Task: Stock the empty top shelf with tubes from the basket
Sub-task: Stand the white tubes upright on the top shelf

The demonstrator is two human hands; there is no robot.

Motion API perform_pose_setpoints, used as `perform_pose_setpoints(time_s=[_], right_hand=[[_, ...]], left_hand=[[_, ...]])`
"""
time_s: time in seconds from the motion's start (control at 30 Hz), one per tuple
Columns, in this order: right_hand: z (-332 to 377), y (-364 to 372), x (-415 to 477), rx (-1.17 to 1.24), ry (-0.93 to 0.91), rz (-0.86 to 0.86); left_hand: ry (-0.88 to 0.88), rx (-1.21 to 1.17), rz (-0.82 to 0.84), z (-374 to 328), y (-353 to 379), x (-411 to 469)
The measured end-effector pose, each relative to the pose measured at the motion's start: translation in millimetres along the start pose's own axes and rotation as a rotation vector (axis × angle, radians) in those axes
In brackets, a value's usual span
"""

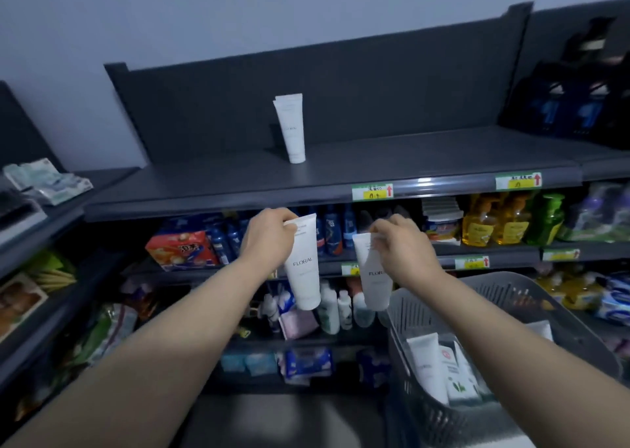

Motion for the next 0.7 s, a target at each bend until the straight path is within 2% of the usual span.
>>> perform_pose_setpoints(time_s=[0.2, 0.4, 0.7], right_hand=[[53, -35, 50, -0.004, -0.032, -0.136], [75, -56, 121, 0.032, -0.049, -0.227], [68, -54, 225, 0.146, -0.047, -0.267]], left_hand=[[0.02, -0.175, -0.155, -5, -71, 49], [0.039, -0.248, -0.279, -13, -97, 122], [0.053, -0.175, -0.241, -24, -66, 235]])
Point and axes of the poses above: each hand's wrist, its own x-axis towards the middle knuckle, its own y-axis out of the palm, z = x × y, the point moved 6 cm from there along x, towards the middle knuckle, and after that the axes turned 2 degrees about -z, right-handed, at the moved point
